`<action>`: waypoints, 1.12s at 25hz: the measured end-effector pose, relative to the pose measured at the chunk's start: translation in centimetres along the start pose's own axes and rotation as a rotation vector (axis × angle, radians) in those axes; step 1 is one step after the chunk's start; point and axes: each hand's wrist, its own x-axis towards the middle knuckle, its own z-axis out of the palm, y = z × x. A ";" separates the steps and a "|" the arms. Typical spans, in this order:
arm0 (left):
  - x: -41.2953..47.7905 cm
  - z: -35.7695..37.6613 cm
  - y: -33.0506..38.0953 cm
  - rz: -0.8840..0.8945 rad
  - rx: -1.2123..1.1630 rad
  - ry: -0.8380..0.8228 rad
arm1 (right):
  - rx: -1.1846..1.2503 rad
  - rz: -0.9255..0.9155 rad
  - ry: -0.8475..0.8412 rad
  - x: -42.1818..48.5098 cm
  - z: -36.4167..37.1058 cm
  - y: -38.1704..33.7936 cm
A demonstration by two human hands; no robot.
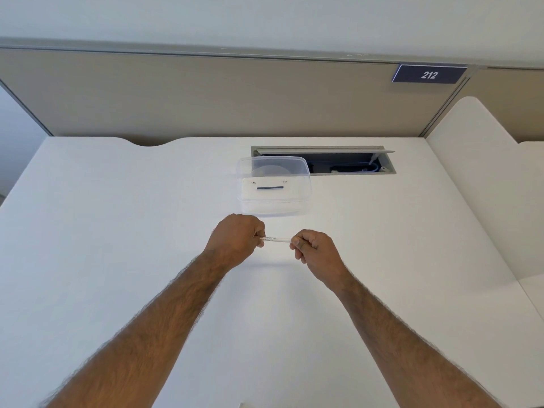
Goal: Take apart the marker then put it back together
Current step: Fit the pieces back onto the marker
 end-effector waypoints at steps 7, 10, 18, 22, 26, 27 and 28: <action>-0.1 0.6 -0.1 0.051 0.017 0.049 | 0.120 0.101 -0.034 0.2 -0.3 -0.2; -0.2 0.9 -0.4 0.096 0.046 0.062 | 0.233 0.165 -0.084 -0.1 -0.3 0.2; -0.6 1.7 -0.1 0.231 0.118 0.171 | 0.332 0.272 -0.079 -0.3 0.0 0.0; -0.4 1.8 0.0 0.249 0.147 0.185 | 0.329 0.299 -0.071 -0.3 0.1 -0.2; -0.5 1.7 -0.6 0.264 0.178 0.147 | 0.040 0.276 -0.143 -0.3 -0.2 -0.6; -0.3 1.9 -0.8 0.290 0.209 0.131 | -0.118 0.232 -0.151 -0.2 -0.2 -0.8; -0.3 2.2 -0.8 0.324 0.240 0.115 | -0.265 0.161 -0.148 -0.1 -0.2 -1.1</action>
